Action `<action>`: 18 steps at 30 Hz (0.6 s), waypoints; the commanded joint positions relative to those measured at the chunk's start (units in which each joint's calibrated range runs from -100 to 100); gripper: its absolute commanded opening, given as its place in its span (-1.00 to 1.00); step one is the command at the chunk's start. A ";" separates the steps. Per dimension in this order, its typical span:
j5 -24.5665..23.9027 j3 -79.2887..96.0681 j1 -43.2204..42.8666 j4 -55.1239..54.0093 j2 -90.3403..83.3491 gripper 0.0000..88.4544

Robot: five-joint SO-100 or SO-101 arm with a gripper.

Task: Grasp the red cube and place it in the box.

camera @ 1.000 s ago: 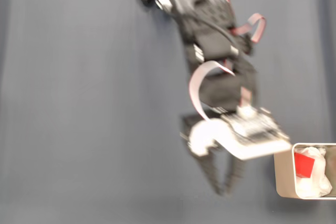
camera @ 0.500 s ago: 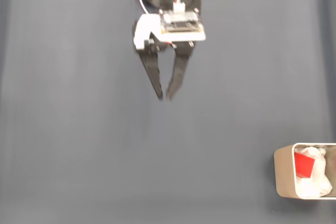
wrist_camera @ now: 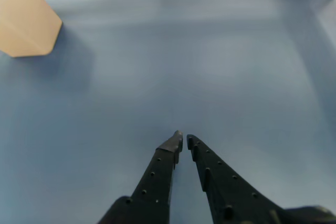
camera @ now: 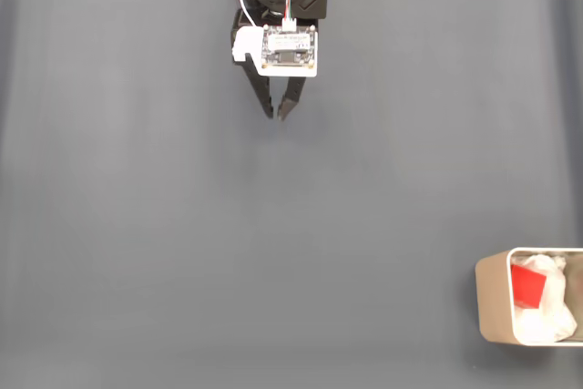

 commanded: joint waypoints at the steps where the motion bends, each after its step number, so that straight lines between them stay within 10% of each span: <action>1: -0.34 4.49 0.71 3.97 -5.75 -1.00; 18: -1.32 7.95 -1.13 25.78 -13.11 -1.00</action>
